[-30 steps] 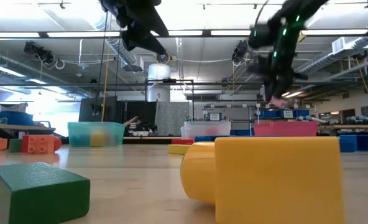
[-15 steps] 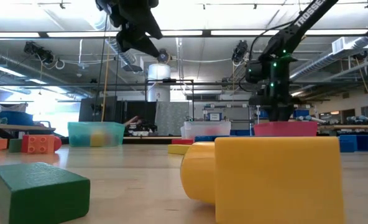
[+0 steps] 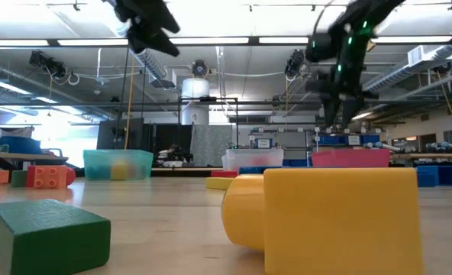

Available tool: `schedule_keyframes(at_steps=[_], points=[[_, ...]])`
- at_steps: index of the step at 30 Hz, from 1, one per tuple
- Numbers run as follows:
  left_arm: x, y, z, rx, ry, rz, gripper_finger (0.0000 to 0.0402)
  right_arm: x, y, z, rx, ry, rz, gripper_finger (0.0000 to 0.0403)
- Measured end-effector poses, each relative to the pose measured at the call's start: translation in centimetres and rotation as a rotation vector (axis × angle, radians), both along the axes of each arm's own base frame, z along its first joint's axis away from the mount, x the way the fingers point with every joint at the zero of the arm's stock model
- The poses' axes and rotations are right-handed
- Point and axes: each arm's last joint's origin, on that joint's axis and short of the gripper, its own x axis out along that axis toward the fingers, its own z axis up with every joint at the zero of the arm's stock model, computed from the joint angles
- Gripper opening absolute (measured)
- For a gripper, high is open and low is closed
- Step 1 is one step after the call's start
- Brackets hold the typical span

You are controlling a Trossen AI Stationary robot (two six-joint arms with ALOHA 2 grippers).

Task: Sort blocks by size
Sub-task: Put the pink block into the red bin, then put the blue 4 stud game piece into the transparent bin

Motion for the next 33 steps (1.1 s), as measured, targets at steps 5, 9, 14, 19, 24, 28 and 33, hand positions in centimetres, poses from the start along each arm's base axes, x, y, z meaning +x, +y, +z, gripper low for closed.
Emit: schedule_keyframes(at_steps=[5, 9, 14, 19, 24, 28, 33], points=[[-2.6, -0.5, -1.2, -0.052, -0.086, 0.009, 0.028, 2.2, 5.7, 2.0, -0.04, -0.097, 0.102, 0.022], [-4.0, -0.8, -1.9, -0.099, -0.13, 0.019, 0.028, 4.2, 9.9, 2.3, -0.027, -0.16, 0.218, 0.0215], [-4.6, -1.0, -2.2, -0.131, -0.176, 0.019, 0.028, 6.9, 13.7, 1.8, -0.032, -0.249, 0.357, 0.0214], [-4.6, -1.2, -2.2, -0.141, -0.177, 0.005, 0.028, 9.7, 15.5, -0.2, -0.034, -0.25, 0.485, 0.0214], [-4.7, -1.5, -2.2, -0.17, -0.174, 0.008, 0.028, 11.7, 16.4, -3.2, -0.029, -0.158, 0.616, 0.0215], [-4.7, -1.7, -2.2, -0.185, -0.171, -0.003, 0.028, 12.7, 16.8, -5.4, -0.012, -0.103, 0.642, 0.0215], [-4.8, -2.1, -2.2, -0.187, -0.17, -0.02, 0.028, 13.6, 17.2, -7.5, 0.053, -0.075, 0.67, 0.0219]])
